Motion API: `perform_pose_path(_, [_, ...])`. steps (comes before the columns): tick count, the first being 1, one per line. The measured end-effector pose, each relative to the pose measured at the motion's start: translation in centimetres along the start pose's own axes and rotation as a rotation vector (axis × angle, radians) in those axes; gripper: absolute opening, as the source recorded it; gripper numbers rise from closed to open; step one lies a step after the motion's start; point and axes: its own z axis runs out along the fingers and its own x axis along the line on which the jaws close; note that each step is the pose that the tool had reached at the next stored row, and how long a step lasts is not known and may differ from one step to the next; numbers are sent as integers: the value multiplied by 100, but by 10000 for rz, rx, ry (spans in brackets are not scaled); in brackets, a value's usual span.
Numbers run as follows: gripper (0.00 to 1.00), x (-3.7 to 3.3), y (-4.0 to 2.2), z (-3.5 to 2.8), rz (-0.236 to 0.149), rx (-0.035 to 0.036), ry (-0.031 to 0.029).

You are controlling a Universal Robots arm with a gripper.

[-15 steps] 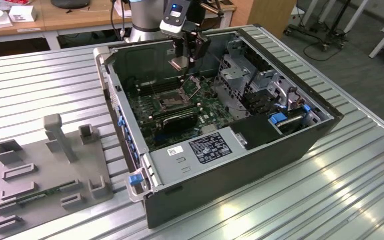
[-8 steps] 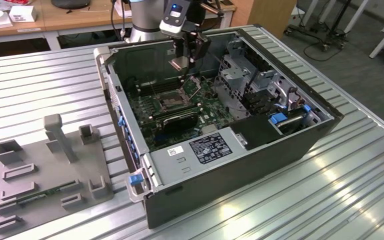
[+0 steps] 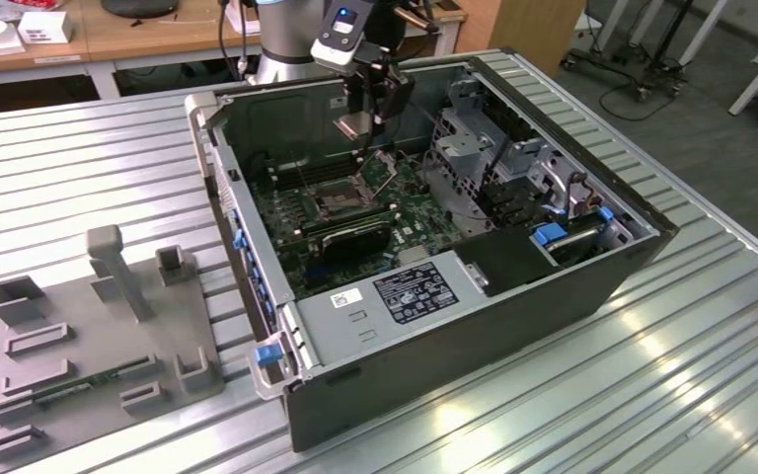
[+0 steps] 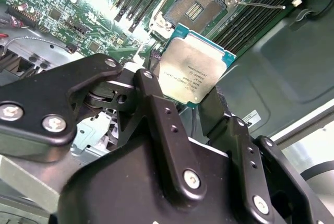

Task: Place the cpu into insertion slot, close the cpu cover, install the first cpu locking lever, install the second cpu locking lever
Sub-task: 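Place the cpu into insertion slot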

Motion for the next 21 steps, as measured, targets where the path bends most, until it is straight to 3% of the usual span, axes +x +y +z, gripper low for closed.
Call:
perform_pose_path(15, [54, 0, 0, 1, 55, -2, -5])
perform_pose_path(21, [54, 0, -1, 11, 847, -20, -69])
